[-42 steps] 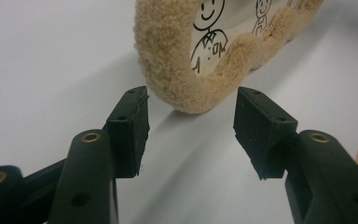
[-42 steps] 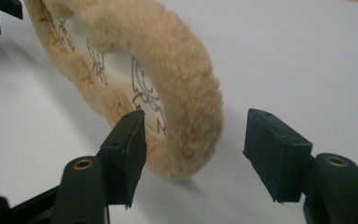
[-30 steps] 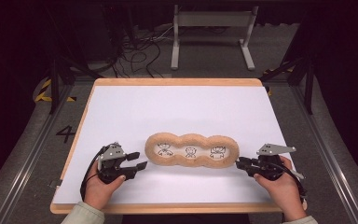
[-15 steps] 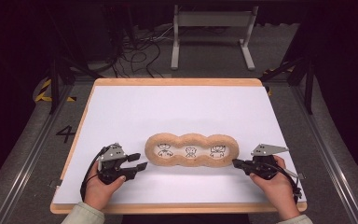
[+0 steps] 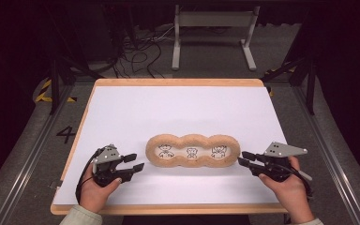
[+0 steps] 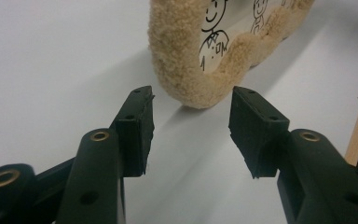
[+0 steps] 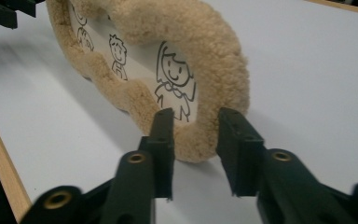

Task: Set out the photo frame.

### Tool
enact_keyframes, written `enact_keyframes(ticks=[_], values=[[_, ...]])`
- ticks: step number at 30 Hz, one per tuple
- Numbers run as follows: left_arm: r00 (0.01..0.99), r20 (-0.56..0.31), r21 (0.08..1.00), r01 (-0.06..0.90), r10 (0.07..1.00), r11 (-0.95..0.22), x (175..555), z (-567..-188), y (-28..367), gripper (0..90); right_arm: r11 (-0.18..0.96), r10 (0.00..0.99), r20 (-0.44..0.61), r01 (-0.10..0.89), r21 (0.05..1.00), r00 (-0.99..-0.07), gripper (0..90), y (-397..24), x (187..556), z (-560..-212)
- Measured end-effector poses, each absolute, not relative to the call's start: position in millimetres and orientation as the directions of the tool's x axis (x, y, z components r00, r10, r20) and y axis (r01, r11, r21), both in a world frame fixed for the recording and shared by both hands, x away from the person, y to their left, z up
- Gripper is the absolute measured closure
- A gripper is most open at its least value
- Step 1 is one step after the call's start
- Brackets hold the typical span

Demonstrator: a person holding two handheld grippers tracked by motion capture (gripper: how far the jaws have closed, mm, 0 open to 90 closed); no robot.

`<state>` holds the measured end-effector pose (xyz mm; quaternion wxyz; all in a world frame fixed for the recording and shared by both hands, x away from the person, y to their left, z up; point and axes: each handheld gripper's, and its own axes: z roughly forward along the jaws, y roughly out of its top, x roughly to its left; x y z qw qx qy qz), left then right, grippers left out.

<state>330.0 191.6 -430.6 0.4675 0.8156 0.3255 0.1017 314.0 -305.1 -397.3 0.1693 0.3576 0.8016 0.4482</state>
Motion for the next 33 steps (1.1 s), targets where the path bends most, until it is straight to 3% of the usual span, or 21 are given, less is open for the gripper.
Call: enact_keyframes(ticks=[3, 8, 19, 26, 33], values=[[0.755, -0.139, 0.832, 0.44, 0.64, -0.338, 328.6, -428.1, 199.1, 50.4, 0.334, 0.739, 0.044, 0.423, 0.842, -0.672, 48.3, -313.7, 314.8, -395.5], [0.737, -0.143, 0.837, 0.446, 0.661, -0.317, 327.4, -428.0, 209.7, 49.6, 0.323, 0.765, 0.024, 0.416, 0.85, -0.644, 35.7, -329.2, 312.6, -392.7], [0.703, -0.187, 0.842, 0.474, 0.686, -0.256, 329.2, -434.7, 230.3, 46.5, 0.302, 0.803, 0.024, 0.441, 0.845, -0.595, 26.7, -365.8, 310.1, -401.7], [0.685, -0.197, 0.84, 0.487, 0.701, -0.239, 332.2, -438.2, 235.3, 45.7, 0.358, 0.748, 0.019, 0.427, 0.83, -0.664, 24.1, -373.3, 313.4, -422.8], [0.678, -0.166, 0.843, 0.474, 0.717, -0.254, 337.0, -442.7, 240.2, 44.7, 0.359, 0.745, 0.027, 0.435, 0.826, -0.666, 22.0, -377.1, 316.2, -442.5]])
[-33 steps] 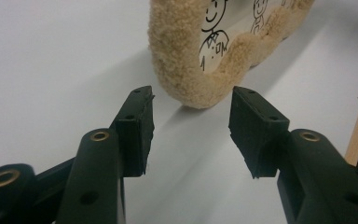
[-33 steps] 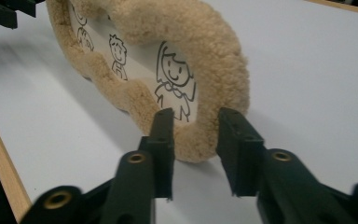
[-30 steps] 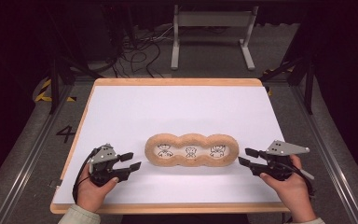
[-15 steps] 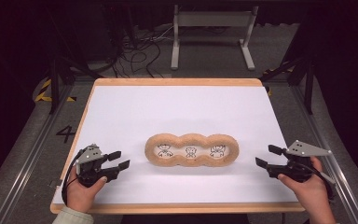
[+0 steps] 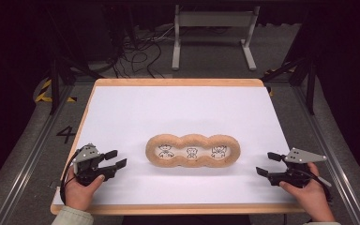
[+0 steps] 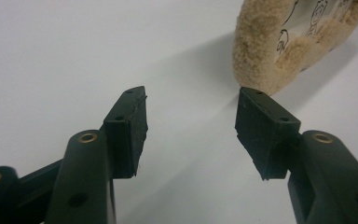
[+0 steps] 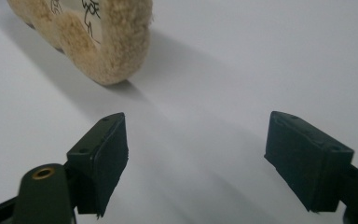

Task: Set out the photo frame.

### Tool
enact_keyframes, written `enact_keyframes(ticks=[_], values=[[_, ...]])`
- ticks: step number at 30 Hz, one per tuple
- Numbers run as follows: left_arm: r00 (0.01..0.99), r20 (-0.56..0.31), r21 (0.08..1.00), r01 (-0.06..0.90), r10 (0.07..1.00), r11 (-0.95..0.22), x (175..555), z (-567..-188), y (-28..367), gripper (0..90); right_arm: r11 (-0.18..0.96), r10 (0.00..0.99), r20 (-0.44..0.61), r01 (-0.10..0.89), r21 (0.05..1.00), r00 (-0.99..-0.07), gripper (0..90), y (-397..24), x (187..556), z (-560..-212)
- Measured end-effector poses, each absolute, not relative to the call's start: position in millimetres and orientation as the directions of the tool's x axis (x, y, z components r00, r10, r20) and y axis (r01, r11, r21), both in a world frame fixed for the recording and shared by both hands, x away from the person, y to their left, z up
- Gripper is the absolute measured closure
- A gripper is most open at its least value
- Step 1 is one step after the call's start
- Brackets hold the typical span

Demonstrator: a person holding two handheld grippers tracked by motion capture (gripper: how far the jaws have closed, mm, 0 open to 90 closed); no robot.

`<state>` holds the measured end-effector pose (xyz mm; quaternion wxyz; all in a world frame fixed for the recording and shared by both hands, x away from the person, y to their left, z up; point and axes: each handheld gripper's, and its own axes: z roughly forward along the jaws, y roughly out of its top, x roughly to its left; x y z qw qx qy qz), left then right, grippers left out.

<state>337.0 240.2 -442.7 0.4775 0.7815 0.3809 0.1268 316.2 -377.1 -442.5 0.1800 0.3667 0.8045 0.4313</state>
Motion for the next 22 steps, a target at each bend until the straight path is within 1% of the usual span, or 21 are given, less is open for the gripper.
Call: enact_keyframes(ticks=[1, 4, 7, 11, 14, 18, 22], values=[[0.671, -0.188, 0.837, 0.492, 0.717, -0.241, 335.9, -443.1, 239.9, 44.7, 0.363, 0.744, 0.028, 0.439, 0.822, -0.667, 22.0, -377.3, 316.4, -444.8], [0.677, -0.187, 0.837, 0.489, 0.711, -0.245, 337.0, -445.2, 239.5, 44.1, 0.374, 0.74, 0.027, 0.444, 0.814, -0.672, 22.1, -375.7, 316.9, -453.2], [0.686, -0.179, 0.83, 0.49, 0.705, -0.267, 337.3, -447.3, 235.8, 43.5, 0.41, 0.732, 0.014, 0.456, 0.789, -0.682, 22.2, -371.7, 319.2, -454.3], [0.688, -0.181, 0.828, 0.492, 0.702, -0.268, 339.0, -449.2, 235.6, 43.0, 0.402, 0.76, 0.01, 0.483, 0.778, -0.65, 23.0, -370.4, 320.2, -455.0], [0.685, -0.19, 0.822, 0.503, 0.703, -0.268, 339.7, -450.8, 235.0, 43.0, 0.367, 0.788, 0.044, 0.525, 0.768, -0.614, 23.3, -368.8, 320.3, -455.5], [0.685, -0.183, 0.816, 0.506, 0.706, -0.28, 340.7, -452.3, 233.7, 43.0, 0.393, 0.791, 0.019, 0.532, 0.75, -0.611, 24.5, -361.9, 319.7, -456.4], [0.683, -0.191, 0.813, 0.512, 0.705, -0.275, 340.4, -452.5, 233.3, 43.0, 0.381, 0.796, 0.01, 0.513, 0.769, -0.606, 23.8, -360.4, 319.5, -454.5]])
